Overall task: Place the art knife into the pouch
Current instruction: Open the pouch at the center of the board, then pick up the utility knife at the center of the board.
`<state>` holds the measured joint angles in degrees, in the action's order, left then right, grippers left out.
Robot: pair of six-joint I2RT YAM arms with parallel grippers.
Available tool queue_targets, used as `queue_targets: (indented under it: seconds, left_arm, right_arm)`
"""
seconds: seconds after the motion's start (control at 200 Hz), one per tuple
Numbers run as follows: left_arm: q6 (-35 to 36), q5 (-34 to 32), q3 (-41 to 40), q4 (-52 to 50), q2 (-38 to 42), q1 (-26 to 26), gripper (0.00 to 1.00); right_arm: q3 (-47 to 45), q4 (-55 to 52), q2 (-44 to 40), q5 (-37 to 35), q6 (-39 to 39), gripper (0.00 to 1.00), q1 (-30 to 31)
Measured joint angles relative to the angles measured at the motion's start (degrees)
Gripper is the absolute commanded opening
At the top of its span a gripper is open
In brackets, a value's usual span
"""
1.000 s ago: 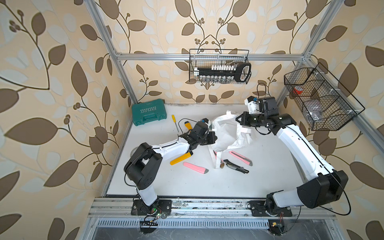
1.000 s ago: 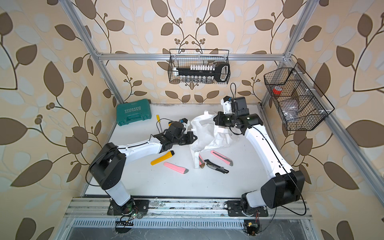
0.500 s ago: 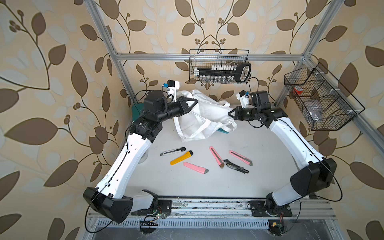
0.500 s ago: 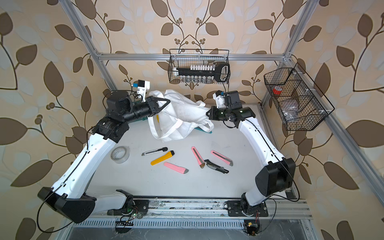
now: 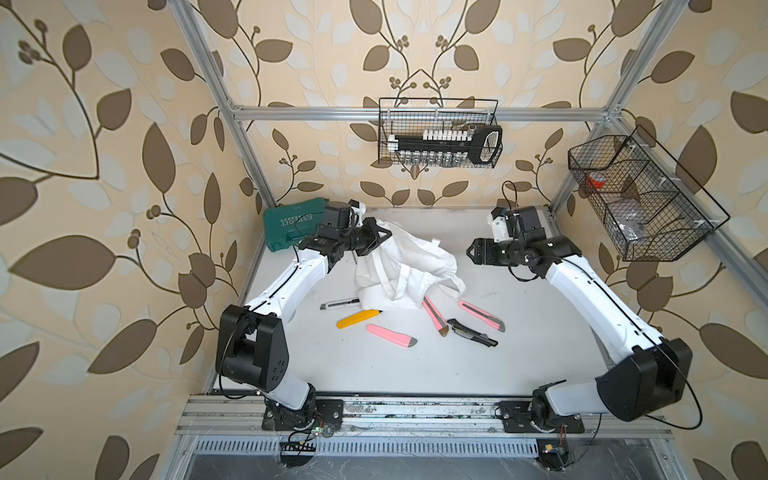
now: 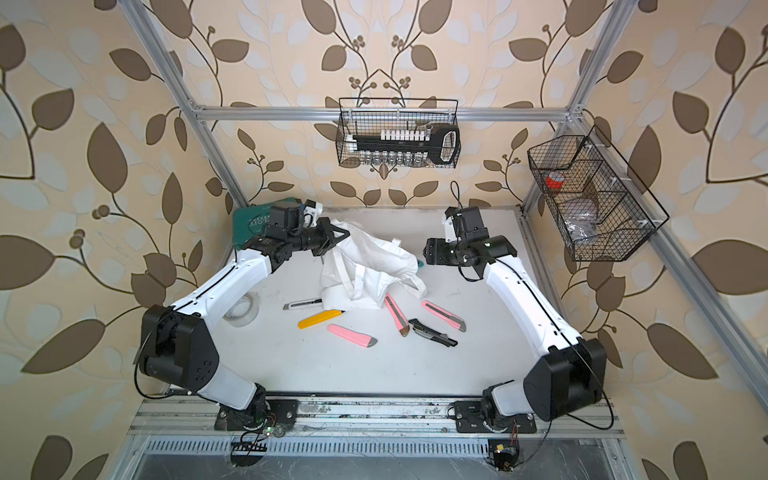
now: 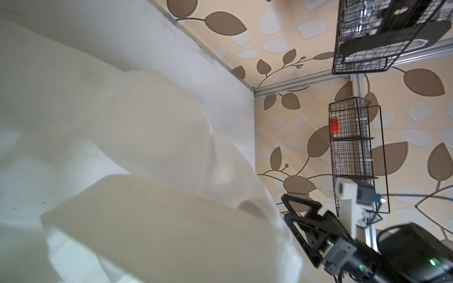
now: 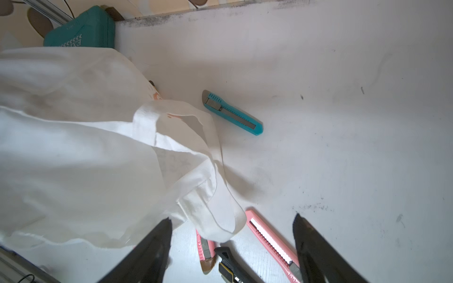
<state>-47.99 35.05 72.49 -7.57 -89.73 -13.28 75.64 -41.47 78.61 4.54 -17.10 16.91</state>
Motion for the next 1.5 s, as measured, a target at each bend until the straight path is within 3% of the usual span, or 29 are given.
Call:
queue_targets:
  seconds: [0.275,0.38,0.79,1.075,1.19,1.275,1.499]
  left_arm:
    - [-3.0,2.1,0.0,3.4,-6.6,0.6,0.00]
    - [-3.3,2.3,0.0,3.4,-7.2,0.6,0.00]
    - [-3.3,2.3,2.3,2.7,-7.5,0.6,0.00]
    - [-3.3,2.3,2.6,2.6,-9.1,0.6,0.00]
    - [-3.3,2.3,2.6,2.6,-9.6,0.6,0.00]
    - [-3.2,2.3,2.6,2.6,-9.8,0.6,0.00]
    - [-3.2,2.3,2.6,2.6,-9.9,0.6,0.00]
  right_arm:
    - [-13.6,1.3,-3.7,-2.4,1.1,0.64,20.8]
    - [-16.8,2.3,-1.7,-2.4,1.5,0.62,24.4]
    - [-17.3,12.4,13.9,-5.5,4.6,0.56,25.0]
    - [-12.8,16.2,24.4,-10.0,7.2,0.55,25.0]
    - [-11.3,17.1,26.7,-11.2,8.2,0.50,24.9]
    - [-11.1,17.4,27.4,-11.2,8.7,0.39,24.6]
    - [-11.1,17.8,27.6,-11.2,8.7,0.31,23.8]
